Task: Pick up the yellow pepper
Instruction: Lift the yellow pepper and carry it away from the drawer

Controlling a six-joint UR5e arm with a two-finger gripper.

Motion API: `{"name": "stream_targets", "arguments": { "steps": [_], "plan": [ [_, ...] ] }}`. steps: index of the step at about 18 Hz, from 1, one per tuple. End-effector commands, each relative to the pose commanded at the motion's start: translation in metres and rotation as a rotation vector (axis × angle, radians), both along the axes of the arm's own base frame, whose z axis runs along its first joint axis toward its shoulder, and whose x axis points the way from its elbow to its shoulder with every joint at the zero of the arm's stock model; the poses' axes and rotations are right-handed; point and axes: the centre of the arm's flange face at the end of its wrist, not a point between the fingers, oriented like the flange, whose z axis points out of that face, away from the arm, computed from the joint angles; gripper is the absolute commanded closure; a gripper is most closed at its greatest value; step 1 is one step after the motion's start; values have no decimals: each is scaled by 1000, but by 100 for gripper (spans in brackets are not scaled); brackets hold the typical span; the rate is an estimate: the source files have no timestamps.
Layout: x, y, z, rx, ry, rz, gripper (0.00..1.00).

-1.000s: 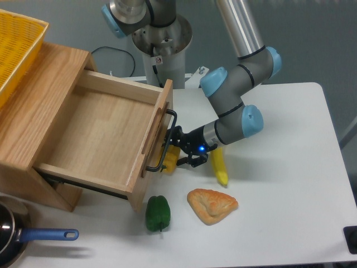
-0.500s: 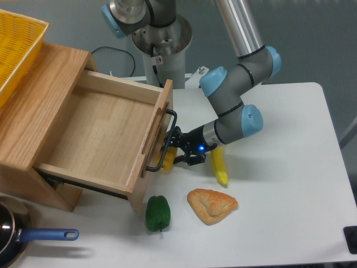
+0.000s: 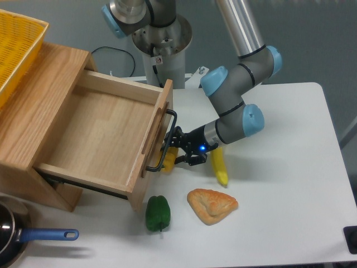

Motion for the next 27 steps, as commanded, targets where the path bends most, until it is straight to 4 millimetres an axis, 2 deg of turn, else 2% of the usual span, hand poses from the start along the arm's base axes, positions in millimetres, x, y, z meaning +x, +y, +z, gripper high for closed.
{"name": "stream_targets", "arguments": {
  "steps": [8, 16, 22, 24, 27],
  "plan": [
    [-47, -16, 22, 21, 58, 59, 42],
    [-102, -35, 61, 52, 150, 128, 43],
    [-123, -30, 87, 78, 216, 130, 45],
    [-126, -28, 95, 85, 233, 128, 50],
    [-128, -28, 105, 98, 256, 122, 51]
  ]
}}
